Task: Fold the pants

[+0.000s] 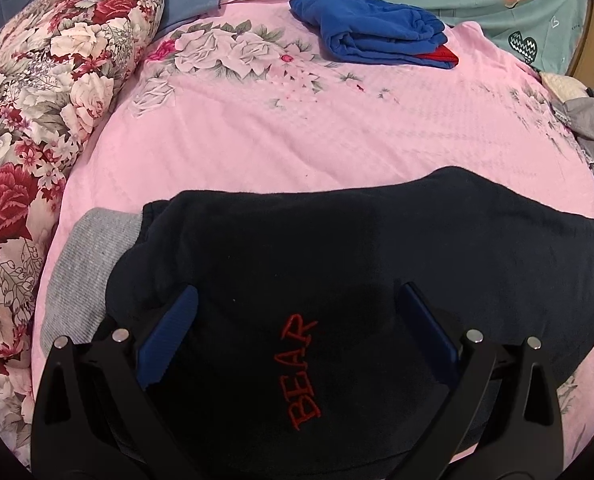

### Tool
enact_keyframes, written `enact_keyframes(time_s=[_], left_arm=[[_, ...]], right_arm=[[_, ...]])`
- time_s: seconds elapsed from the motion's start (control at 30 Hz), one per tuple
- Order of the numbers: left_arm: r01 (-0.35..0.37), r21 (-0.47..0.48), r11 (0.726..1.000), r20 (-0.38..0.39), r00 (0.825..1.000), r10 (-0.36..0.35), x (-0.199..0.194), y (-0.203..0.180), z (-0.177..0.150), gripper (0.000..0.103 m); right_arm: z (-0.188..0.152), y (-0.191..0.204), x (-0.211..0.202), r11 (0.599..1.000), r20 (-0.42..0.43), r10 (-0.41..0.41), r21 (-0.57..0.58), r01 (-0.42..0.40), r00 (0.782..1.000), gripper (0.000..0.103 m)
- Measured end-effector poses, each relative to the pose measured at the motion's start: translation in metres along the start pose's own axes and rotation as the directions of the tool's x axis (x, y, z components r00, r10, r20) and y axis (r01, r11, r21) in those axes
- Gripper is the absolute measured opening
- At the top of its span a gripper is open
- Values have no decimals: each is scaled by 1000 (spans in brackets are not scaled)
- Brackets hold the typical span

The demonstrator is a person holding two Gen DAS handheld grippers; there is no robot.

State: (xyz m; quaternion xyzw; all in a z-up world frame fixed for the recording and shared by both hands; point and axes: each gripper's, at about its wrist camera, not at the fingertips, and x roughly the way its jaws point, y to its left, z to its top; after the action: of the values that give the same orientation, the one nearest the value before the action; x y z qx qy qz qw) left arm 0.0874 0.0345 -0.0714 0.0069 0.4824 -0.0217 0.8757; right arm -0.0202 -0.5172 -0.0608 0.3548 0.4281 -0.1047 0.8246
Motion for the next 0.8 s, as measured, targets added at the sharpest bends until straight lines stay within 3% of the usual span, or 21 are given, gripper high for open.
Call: enact_keyframes(time_s=[0.03, 0.1, 0.2, 0.27, 0.33, 0.4, 0.47, 0.53, 0.63, 0.67, 0.7, 0.8], left_arm=[[-7, 4, 1000, 1, 1000, 7, 0, -1, -1, 101], [-20, 14, 1000, 0, 1000, 20, 1, -3, -1, 101], [-23, 15, 1000, -1, 1000, 23, 1, -3, -1, 101], [-12, 4, 1000, -3, 1000, 12, 0, -1, 0, 101], [4, -13, 1000, 1, 1000, -4, -3, 3, 1, 101], [16, -30, 999, 7, 1000, -16, -5, 7, 2, 101], [23, -51, 998, 17, 1000, -22, -9, 12, 3, 101], [28, -66, 997, 27, 999, -26, -11, 16, 4, 101], [40, -74, 996, 35, 999, -37, -12, 20, 6, 101], [43, -76, 996, 34, 999, -41, -11, 22, 6, 101], [46, -78, 996, 32, 999, -44, -10, 23, 6, 101], [47, -75, 996, 32, 998, -44, -10, 22, 6, 101]], right_arm=[[0, 1, 2, 1000, -3, -9, 5, 9, 1000, 18], [1, 6, 1, 997, -13, 51, 58, -50, 999, 16], [0, 51, -23, 987, 24, 152, -57, -150, 988, 16], [-9, 98, -37, 956, 2, 242, -173, -238, 970, 16], [-25, 139, -40, 916, -44, 292, -275, -292, 956, 16], [-53, 181, -27, 864, -142, 329, -355, -358, 934, 16], [-88, 213, -2, 819, -250, 319, -412, -398, 914, 16], [-124, 240, 36, 792, -341, 258, -462, -400, 904, 16], [-174, 262, 87, 754, -434, 117, -547, -364, 893, 33], [-182, 268, 88, 730, -413, 116, -581, -360, 903, 53], [-186, 274, 83, 701, -410, 134, -604, -379, 902, 60], [-177, 273, 68, 679, -487, 188, -563, -471, 853, 60]])
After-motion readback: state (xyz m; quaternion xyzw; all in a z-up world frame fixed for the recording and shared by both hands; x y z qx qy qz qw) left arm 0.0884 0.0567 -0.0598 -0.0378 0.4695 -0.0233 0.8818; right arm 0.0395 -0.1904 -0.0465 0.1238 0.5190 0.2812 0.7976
